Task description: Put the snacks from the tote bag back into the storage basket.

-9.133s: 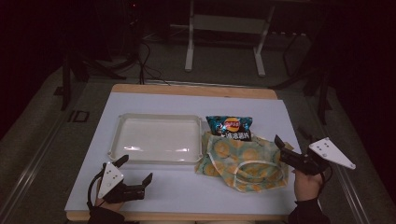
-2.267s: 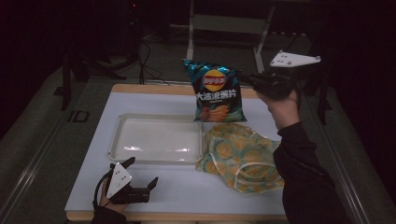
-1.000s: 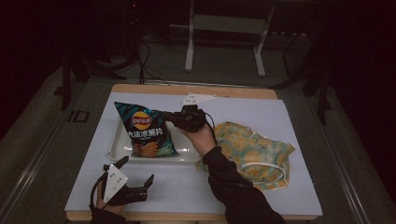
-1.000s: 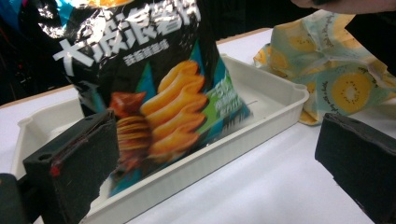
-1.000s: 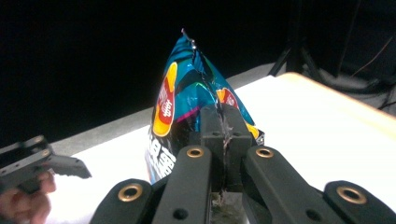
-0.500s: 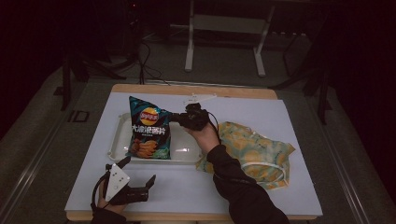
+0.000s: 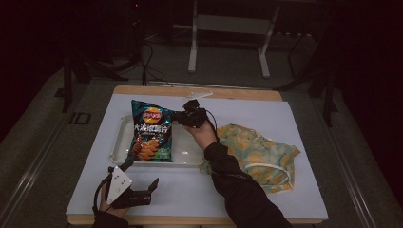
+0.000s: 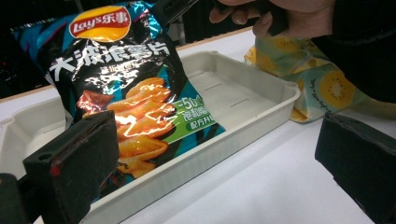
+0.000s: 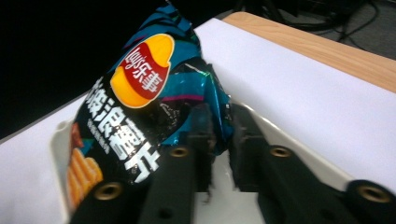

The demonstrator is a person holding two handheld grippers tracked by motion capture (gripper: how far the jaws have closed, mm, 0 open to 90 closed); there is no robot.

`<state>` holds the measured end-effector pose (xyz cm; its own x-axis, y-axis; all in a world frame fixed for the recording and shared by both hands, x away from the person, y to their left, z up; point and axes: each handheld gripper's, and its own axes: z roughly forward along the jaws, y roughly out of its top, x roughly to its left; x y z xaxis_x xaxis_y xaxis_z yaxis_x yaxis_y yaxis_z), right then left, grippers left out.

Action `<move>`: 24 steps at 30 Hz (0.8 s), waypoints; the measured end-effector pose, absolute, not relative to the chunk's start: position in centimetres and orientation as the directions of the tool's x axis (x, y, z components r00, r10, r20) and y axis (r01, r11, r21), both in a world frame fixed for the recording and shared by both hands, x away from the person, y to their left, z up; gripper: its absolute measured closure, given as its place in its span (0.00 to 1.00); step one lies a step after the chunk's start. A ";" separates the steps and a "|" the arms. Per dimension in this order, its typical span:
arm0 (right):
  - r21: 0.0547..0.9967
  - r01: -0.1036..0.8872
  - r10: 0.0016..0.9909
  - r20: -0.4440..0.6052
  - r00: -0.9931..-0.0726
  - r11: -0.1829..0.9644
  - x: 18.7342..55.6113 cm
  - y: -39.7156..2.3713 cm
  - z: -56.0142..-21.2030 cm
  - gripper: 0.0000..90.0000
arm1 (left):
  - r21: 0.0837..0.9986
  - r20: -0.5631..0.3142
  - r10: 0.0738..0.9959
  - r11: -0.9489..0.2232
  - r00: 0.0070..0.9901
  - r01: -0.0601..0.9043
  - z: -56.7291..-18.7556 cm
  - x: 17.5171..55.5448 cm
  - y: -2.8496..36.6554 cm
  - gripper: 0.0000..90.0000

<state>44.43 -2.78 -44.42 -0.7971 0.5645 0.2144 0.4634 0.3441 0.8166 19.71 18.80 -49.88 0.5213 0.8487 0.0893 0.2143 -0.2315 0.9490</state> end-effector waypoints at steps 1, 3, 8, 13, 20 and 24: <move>0.817 0.464 0.576 0.208 -0.791 0.342 44.5 -2.8 -44.4 0.81 | 0.949 0.089 0.849 -0.231 0.521 0.215 -49.9 19.7 18.8 0.00; 0.816 0.461 0.586 0.194 -0.786 0.349 44.5 -3.0 -44.0 0.72 | 0.949 0.088 0.849 -0.230 0.520 0.214 -49.9 19.7 18.8 0.00; 0.829 0.427 0.602 0.142 -0.786 0.361 44.0 -3.5 -42.9 0.54 | 0.948 0.088 0.850 -0.231 0.519 0.217 -49.9 19.8 18.8 0.00; 0.839 0.402 0.596 0.120 -0.794 0.366 43.3 -4.4 -41.8 0.43 | 0.949 0.087 0.852 -0.229 0.517 0.219 -49.9 19.8 18.8 0.00; 0.834 0.416 0.579 0.148 -0.802 0.363 42.4 -6.5 -40.6 0.25 | 0.947 0.088 0.851 -0.233 0.517 0.223 -50.0 19.9 18.8 0.00; 0.832 0.416 0.563 0.157 -0.812 0.367 41.8 -7.6 -40.3 0.15 | 0.947 0.084 0.853 -0.230 0.515 0.227 -50.0 19.9 18.7 0.00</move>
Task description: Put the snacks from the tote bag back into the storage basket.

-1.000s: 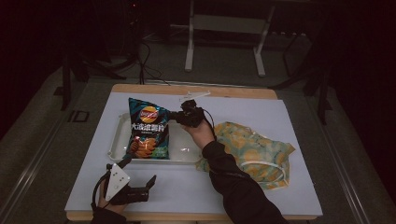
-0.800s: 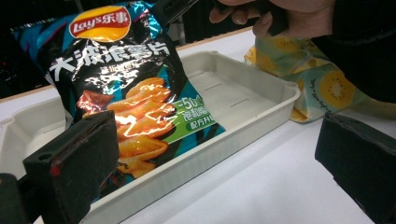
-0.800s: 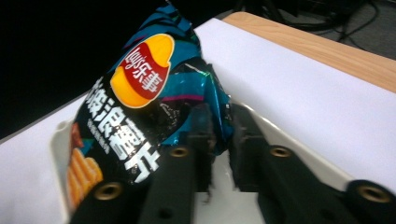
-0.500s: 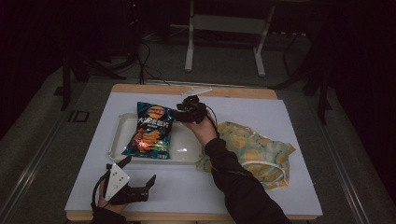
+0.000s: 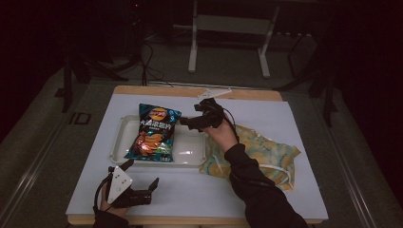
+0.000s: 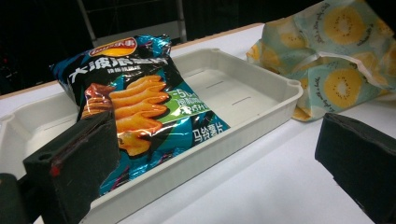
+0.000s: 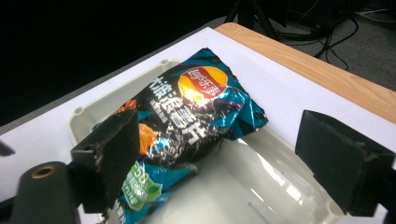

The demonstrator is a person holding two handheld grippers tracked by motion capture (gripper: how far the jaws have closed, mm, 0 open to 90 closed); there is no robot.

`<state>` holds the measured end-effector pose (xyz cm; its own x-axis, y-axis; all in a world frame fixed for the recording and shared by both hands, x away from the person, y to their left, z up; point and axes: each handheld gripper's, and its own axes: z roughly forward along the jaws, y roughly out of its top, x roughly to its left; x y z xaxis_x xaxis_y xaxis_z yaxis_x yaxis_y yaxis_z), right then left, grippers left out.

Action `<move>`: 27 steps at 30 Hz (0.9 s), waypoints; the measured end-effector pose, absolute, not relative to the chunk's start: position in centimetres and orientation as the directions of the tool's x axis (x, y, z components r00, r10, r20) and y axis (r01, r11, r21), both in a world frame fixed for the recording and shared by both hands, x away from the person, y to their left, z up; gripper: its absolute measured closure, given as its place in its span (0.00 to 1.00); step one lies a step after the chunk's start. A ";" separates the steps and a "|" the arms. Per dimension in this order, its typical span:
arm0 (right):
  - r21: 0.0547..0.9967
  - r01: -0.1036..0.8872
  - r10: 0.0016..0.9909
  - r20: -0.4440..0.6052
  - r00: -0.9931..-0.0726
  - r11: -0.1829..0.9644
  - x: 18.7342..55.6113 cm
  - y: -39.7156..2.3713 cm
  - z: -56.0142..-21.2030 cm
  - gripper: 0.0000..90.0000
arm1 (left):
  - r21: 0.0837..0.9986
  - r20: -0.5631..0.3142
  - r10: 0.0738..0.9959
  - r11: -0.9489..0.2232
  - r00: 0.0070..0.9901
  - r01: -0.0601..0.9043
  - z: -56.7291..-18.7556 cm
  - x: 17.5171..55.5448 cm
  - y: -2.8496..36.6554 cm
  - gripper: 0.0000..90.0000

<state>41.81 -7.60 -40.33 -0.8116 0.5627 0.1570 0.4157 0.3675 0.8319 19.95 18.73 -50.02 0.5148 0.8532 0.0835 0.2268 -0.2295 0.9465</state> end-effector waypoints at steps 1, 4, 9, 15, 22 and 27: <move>0.832 0.404 0.553 0.146 -0.820 0.380 41.6 -8.2 -40.2 0.15 | 0.946 0.083 0.853 -0.230 0.515 0.228 -50.0 20.0 18.7 0.00; 0.840 0.397 0.565 0.135 -0.814 0.370 41.3 -9.0 -39.9 0.15 | 0.946 0.084 0.854 -0.231 0.514 0.229 -50.0 19.9 18.7 0.00; 0.851 0.376 0.620 0.077 -0.780 0.367 40.7 -11.6 -39.1 0.15 | 0.945 0.084 0.854 -0.233 0.514 0.231 -50.1 20.0 18.8 0.00; 0.853 0.393 0.665 0.074 -0.743 0.344 40.6 -15.0 -38.7 0.16 | 0.944 0.083 0.852 -0.233 0.517 0.233 -50.1 20.0 18.7 0.00; 0.861 0.401 0.700 0.077 -0.710 0.312 40.0 -18.8 -38.8 0.16 | 0.942 0.082 0.850 -0.236 0.519 0.238 -50.2 20.0 18.6 0.00; 0.871 0.398 0.725 0.074 -0.685 0.287 39.1 -21.1 -39.1 0.16 | 0.940 0.083 0.851 -0.240 0.519 0.243 -50.2 20.1 18.7 0.00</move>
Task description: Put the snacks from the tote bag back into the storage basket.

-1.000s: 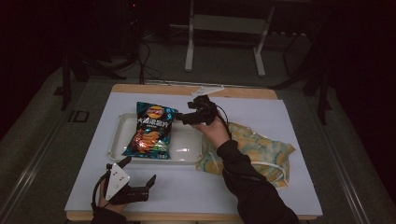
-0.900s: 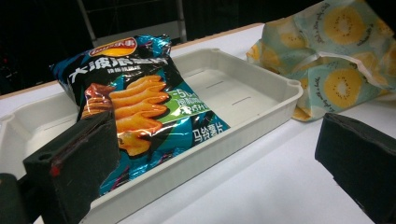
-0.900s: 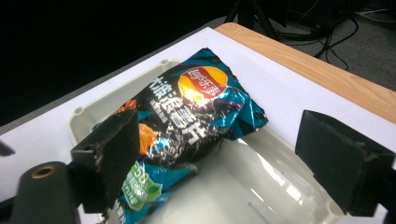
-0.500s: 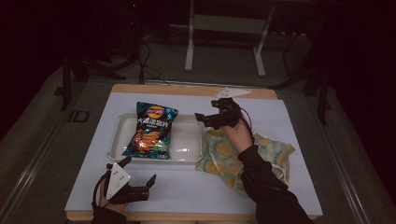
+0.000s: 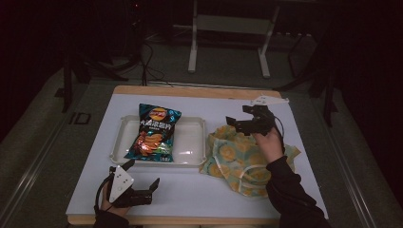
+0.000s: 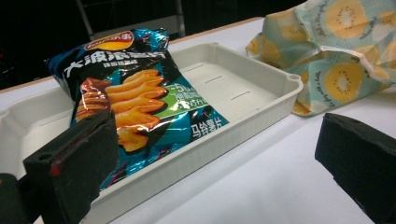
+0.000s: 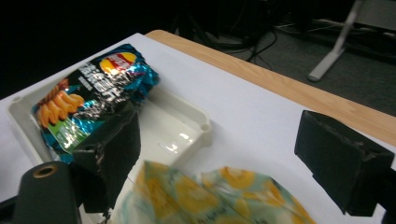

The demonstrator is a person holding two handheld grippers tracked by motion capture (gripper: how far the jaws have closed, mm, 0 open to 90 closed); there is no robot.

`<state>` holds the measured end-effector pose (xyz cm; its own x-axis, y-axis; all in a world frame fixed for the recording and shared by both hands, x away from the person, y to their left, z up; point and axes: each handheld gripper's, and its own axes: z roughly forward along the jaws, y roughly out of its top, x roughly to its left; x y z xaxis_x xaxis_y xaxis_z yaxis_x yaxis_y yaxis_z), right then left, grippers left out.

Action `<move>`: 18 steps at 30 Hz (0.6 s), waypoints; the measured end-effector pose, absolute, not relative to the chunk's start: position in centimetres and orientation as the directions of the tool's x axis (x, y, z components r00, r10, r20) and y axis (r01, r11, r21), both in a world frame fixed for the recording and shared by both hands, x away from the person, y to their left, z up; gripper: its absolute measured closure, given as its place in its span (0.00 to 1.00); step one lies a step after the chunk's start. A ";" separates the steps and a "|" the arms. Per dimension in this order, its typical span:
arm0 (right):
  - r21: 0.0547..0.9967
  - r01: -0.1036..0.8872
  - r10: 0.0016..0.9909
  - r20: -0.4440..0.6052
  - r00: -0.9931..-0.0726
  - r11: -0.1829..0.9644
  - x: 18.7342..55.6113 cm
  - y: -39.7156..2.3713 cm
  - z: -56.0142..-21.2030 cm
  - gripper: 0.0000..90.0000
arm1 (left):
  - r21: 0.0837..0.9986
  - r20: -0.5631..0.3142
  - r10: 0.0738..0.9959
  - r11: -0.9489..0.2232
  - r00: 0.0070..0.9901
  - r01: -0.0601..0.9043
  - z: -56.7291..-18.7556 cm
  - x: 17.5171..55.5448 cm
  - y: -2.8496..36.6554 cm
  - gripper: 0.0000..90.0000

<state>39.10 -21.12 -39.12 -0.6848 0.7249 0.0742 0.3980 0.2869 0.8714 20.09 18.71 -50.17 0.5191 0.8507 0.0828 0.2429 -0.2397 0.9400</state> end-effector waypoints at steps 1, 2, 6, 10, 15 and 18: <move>0.871 0.399 0.726 0.074 -0.683 0.286 38.9 -21.6 -39.2 0.16 | 0.941 0.080 0.853 -0.235 0.516 0.243 -50.2 20.1 18.7 0.00; 0.871 0.400 0.729 0.073 -0.680 0.286 38.7 -22.0 -39.3 0.16 | 0.942 0.078 0.854 -0.232 0.515 0.243 -50.2 20.1 18.8 0.00; 0.877 0.399 0.749 0.070 -0.659 0.269 37.9 -23.9 -39.7 0.16 | 0.940 0.081 0.851 -0.238 0.519 0.244 -50.2 20.1 18.7 0.00; 0.881 0.399 0.766 0.069 -0.639 0.253 37.4 -25.9 -40.0 0.16 | 0.941 0.079 0.853 -0.235 0.515 0.243 -50.2 20.1 18.7 0.00; 0.888 0.402 0.803 0.065 -0.592 0.224 36.4 -28.4 -40.6 0.16 | 0.940 0.080 0.852 -0.237 0.518 0.245 -50.2 20.1 18.7 0.00; 0.891 0.401 0.820 0.062 -0.569 0.211 35.7 -29.6 -40.9 0.16 | 0.940 0.079 0.852 -0.237 0.518 0.245 -50.2 20.1 18.7 0.00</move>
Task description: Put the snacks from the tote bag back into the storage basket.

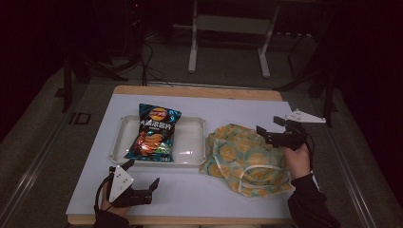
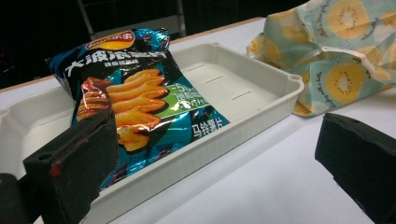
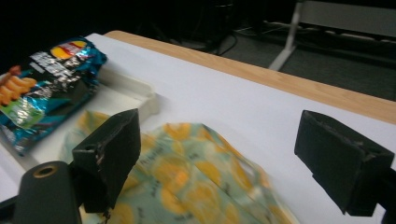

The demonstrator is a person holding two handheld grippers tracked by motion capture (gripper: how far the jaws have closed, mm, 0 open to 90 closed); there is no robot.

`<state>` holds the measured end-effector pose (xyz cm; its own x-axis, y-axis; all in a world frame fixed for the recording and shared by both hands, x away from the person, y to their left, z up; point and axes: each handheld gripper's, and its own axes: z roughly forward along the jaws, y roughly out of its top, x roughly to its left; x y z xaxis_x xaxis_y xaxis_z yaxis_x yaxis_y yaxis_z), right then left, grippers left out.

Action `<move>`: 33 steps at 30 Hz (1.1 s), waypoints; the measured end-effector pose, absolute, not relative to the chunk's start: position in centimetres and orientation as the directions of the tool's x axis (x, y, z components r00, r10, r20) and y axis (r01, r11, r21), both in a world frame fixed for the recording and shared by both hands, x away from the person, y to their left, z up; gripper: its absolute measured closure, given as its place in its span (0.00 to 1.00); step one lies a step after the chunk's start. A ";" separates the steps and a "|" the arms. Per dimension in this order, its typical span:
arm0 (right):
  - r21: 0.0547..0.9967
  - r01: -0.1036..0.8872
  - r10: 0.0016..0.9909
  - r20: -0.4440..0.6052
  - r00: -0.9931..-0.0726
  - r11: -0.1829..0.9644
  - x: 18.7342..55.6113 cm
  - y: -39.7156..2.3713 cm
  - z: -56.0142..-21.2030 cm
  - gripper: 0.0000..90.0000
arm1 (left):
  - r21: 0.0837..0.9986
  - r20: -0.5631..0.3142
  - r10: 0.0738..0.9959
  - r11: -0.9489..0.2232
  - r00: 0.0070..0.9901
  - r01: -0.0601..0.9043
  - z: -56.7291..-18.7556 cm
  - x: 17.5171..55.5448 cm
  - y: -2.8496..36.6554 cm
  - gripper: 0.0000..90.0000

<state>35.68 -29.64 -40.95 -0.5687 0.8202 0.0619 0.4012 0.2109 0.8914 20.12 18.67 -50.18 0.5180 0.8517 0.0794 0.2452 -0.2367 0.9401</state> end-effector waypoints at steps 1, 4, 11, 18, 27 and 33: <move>0.891 0.402 0.824 0.061 -0.564 0.209 35.4 -30.0 -41.1 0.16 | 0.940 0.080 0.852 -0.237 0.517 0.246 -50.2 20.1 18.7 0.00; 0.890 0.406 0.833 0.058 -0.551 0.206 34.8 -30.9 -41.5 0.16 | 0.940 0.078 0.853 -0.236 0.516 0.248 -50.2 20.1 18.7 0.00; 0.894 0.405 0.856 0.052 -0.515 0.189 33.1 -32.4 -42.1 0.16 | 0.938 0.078 0.851 -0.238 0.519 0.250 -50.3 20.1 18.6 0.00; 0.898 0.395 0.880 0.021 -0.474 0.192 31.7 -32.8 -43.2 0.16 | 0.938 0.078 0.851 -0.239 0.519 0.250 -50.2 20.1 18.7 0.00; 0.916 0.374 0.922 0.015 -0.388 0.143 30.3 -33.9 -44.5 0.16 | 0.936 0.082 0.847 -0.247 0.525 0.252 -50.3 20.2 18.6 0.00; 0.929 0.348 0.944 -0.007 -0.331 0.128 29.4 -34.7 -45.3 0.16 | 0.934 0.082 0.841 -0.252 0.535 0.253 -50.3 20.2 18.5 0.00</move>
